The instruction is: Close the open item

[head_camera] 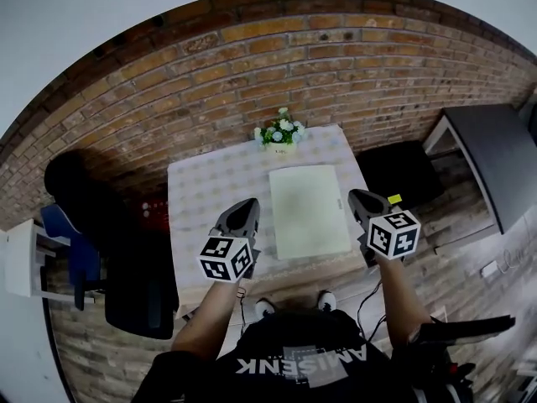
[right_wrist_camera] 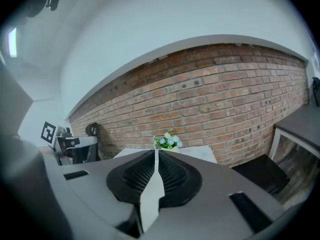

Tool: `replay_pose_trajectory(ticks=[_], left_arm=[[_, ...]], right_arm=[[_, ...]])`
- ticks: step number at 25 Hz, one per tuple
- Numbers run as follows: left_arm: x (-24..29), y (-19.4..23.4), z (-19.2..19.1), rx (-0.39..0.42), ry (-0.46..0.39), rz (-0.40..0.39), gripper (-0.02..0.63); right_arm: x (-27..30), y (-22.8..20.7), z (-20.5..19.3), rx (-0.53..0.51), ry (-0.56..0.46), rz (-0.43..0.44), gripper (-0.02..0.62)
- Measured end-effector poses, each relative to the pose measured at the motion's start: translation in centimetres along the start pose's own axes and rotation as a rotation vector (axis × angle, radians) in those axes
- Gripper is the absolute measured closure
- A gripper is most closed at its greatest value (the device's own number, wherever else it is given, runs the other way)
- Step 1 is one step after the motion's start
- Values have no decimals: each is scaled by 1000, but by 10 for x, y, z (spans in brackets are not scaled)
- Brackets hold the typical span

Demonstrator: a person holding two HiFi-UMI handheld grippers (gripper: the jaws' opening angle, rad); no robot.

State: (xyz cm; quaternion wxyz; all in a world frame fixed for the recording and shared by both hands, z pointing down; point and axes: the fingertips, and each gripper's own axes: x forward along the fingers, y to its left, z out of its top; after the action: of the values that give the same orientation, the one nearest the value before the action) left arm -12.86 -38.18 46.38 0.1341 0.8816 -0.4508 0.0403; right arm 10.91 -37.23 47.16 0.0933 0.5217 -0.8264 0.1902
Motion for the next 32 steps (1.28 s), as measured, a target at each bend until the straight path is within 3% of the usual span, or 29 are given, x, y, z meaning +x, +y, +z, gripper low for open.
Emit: replay_pose_trajectory(ticks=[4, 9, 14, 32], left_arm=[[-23, 17, 19, -6, -52, 34, 592], [-38, 29, 32, -6, -52, 84, 594], [-51, 38, 52, 33, -101, 128, 594], [-52, 21, 84, 85, -166, 110, 594]], right_arm=[[-15, 23, 24, -59, -40, -14, 541], [-39, 37, 44, -90, -110, -59, 541], [-54, 49, 61, -127, -165, -92, 548], [-66, 54, 81, -181, -207, -115, 554]])
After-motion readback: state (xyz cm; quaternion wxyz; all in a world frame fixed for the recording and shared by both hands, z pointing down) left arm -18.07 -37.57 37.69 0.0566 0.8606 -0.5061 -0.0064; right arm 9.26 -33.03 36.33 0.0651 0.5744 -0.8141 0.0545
